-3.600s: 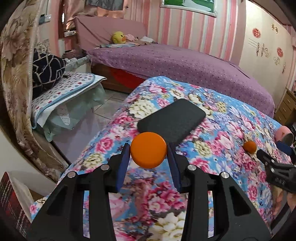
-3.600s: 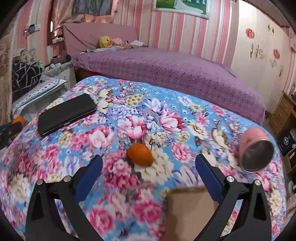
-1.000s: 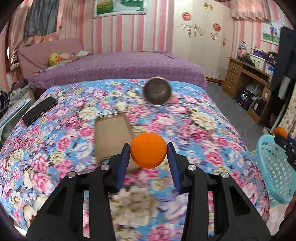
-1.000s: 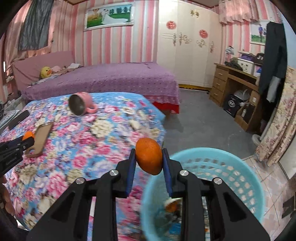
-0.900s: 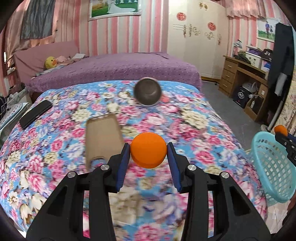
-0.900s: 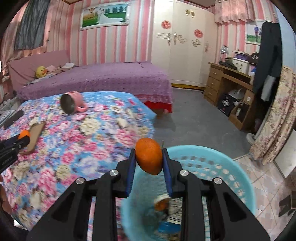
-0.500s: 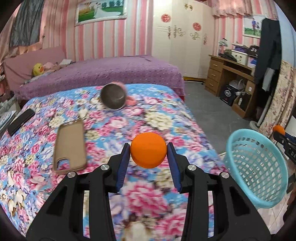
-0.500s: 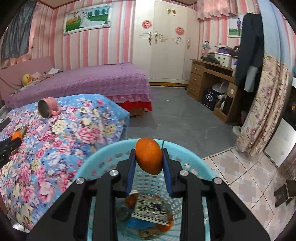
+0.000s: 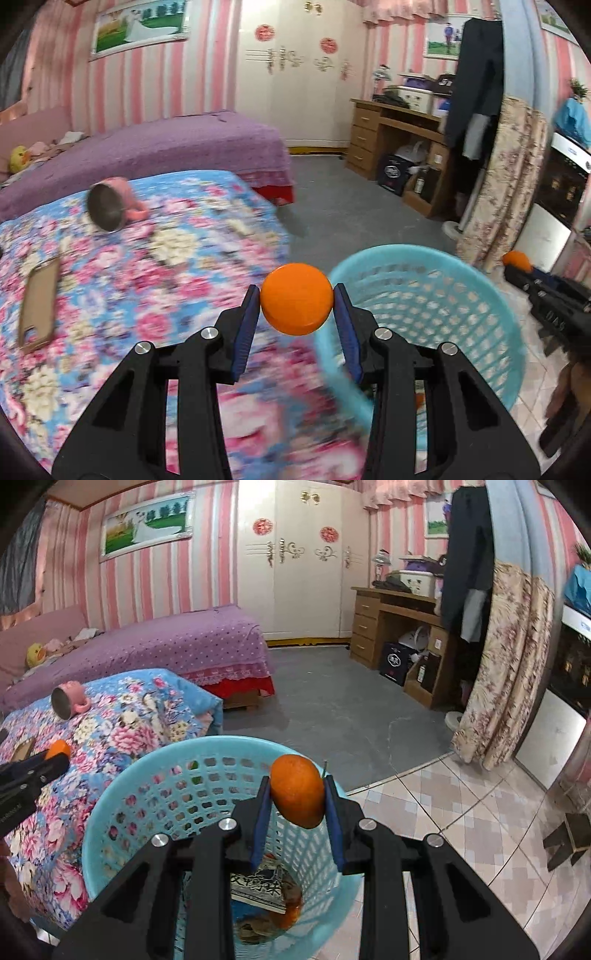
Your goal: Collect trash
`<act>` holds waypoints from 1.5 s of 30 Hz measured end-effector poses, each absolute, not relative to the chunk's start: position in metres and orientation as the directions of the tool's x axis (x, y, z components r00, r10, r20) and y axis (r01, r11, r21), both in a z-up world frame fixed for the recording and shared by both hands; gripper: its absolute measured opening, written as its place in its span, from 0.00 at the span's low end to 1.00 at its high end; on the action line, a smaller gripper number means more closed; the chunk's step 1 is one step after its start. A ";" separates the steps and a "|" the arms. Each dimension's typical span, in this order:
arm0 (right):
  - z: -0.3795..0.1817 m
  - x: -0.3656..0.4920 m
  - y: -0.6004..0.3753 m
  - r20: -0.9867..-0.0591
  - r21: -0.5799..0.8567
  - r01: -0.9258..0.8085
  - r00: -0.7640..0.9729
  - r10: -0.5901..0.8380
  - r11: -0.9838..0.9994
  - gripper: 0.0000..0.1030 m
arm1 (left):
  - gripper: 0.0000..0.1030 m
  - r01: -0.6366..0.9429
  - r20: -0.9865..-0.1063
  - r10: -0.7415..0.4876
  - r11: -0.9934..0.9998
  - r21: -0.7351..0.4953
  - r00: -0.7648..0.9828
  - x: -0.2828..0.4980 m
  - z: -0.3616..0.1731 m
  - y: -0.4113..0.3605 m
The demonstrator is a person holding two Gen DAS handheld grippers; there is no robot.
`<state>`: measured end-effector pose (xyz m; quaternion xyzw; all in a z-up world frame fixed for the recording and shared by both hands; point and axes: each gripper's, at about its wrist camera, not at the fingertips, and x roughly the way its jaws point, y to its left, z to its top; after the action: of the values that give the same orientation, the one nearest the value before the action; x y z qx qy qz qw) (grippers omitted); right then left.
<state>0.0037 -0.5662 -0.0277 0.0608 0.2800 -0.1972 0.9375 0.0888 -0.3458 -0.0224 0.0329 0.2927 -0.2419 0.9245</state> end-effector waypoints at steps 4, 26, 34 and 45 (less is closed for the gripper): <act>-0.029 0.002 -0.573 -0.550 0.012 0.416 0.762 -0.341 0.909 0.27 | 0.39 0.507 -0.576 -0.453 0.859 -0.076 0.681 0.088 -0.024 -0.375; -0.021 0.022 -0.537 -0.532 0.022 0.383 0.786 -0.314 0.923 0.82 | 0.94 0.371 -0.532 -0.317 0.929 -0.007 0.785 0.082 0.005 -0.276; 0.006 0.018 -0.481 -0.472 0.013 0.337 0.832 -0.291 0.941 0.96 | 0.95 0.276 -0.494 -0.250 0.961 -0.020 0.833 0.060 0.023 -0.188; 0.021 0.008 -0.355 -0.407 -0.008 0.200 0.894 -0.186 0.980 0.96 | 0.95 0.133 -0.485 -0.141 0.990 -0.051 0.863 0.032 0.019 -0.084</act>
<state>0.0082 -0.3549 0.0213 0.0170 0.2074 -0.0991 0.9731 0.0316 -0.0836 0.0188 -0.0080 0.2517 -0.0709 0.9652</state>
